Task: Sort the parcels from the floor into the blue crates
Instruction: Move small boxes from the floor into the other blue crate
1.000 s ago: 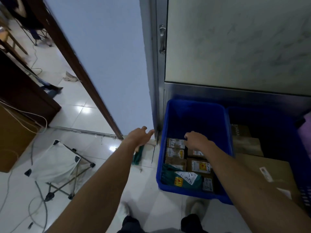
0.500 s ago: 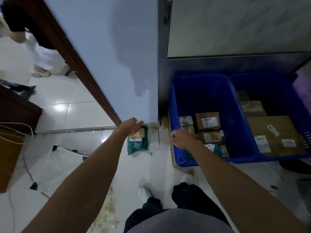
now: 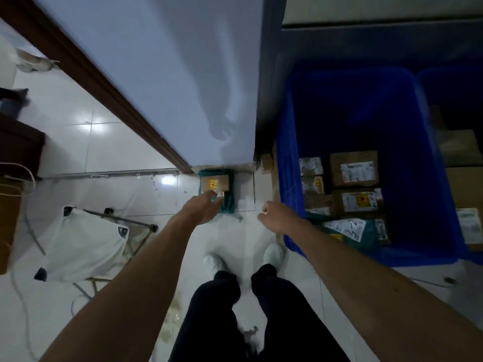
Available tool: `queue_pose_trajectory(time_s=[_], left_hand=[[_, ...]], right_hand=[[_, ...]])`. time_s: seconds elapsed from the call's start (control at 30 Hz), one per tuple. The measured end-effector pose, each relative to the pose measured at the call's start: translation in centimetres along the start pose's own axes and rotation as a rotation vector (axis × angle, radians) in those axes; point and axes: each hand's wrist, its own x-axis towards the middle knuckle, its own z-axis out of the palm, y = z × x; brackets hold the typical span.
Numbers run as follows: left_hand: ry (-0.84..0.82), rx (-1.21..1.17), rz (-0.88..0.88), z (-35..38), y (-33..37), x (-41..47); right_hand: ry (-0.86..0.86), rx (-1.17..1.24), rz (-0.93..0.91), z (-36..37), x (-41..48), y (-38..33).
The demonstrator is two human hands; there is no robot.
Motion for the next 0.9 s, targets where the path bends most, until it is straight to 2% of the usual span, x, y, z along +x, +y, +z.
queue_pose_trajectory(time_s=[0.23,0.33,0.47,0.7,0.9], left_hand=[[-0.007,0.099,0.205,1.2,1.5,14.1],[-0.033,0.085,0.243,4.3,1.5,20.9],[-0.101,0.173,0.329,10.1,0.4,29.4],[-0.132,0.161,0.382,15.2,-0.6,39.5],[-0.076,0.134,0.452,18.4,0.5,47.3]], right_hand=[[0.047,0.165,0.133,4.1,12.1,2.0],[0.118,0.23,0.223,6.5,18.2,3.9],[0.119,0.231,0.321,11.0,26.2,6.0],[0.164,0.145,0.33,13.0,37.7,8.7],[0.383,0.024,0.253,10.8,47.6,12.1]])
